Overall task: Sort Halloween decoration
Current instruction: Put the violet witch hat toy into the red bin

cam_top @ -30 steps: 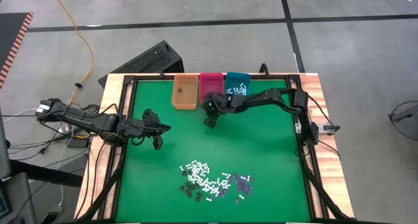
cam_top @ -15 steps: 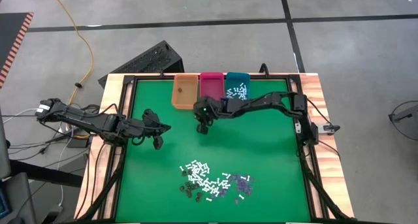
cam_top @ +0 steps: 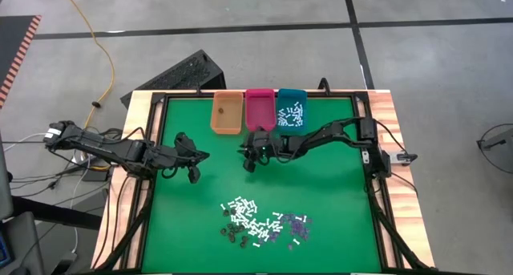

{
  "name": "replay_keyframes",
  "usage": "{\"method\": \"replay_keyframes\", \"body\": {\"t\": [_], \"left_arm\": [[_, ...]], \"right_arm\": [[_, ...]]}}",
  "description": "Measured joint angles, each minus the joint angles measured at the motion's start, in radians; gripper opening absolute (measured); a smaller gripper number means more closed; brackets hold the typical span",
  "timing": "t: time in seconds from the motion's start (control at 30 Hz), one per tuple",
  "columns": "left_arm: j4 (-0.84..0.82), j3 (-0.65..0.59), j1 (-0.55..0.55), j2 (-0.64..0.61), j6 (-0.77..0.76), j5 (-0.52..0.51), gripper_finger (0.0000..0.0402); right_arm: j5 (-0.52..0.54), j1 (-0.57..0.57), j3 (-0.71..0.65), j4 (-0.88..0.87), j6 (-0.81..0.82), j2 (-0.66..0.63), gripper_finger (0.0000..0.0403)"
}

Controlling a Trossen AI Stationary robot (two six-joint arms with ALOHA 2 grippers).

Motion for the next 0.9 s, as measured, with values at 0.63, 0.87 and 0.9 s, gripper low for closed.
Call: {"method": "replay_keyframes", "body": {"t": [0.63,0.87,0.9], "left_arm": [[0.029,0.000,0.001,0.000,0.015,-0.041,0.0000],[0.030,0.000,0.001,0.000,0.007,-0.048,0.0000],[0.030,0.000,0.001,0.000,0.004,-0.049,0.0000]], "right_arm": [[0.196,0.000,0.000,-0.090,0.019,0.022,0.0234],[0.209,-0.004,0.008,-0.029,0.052,0.083,0.0234],[0.209,-0.005,0.007,-0.029,0.066,0.091,0.0234]]}}
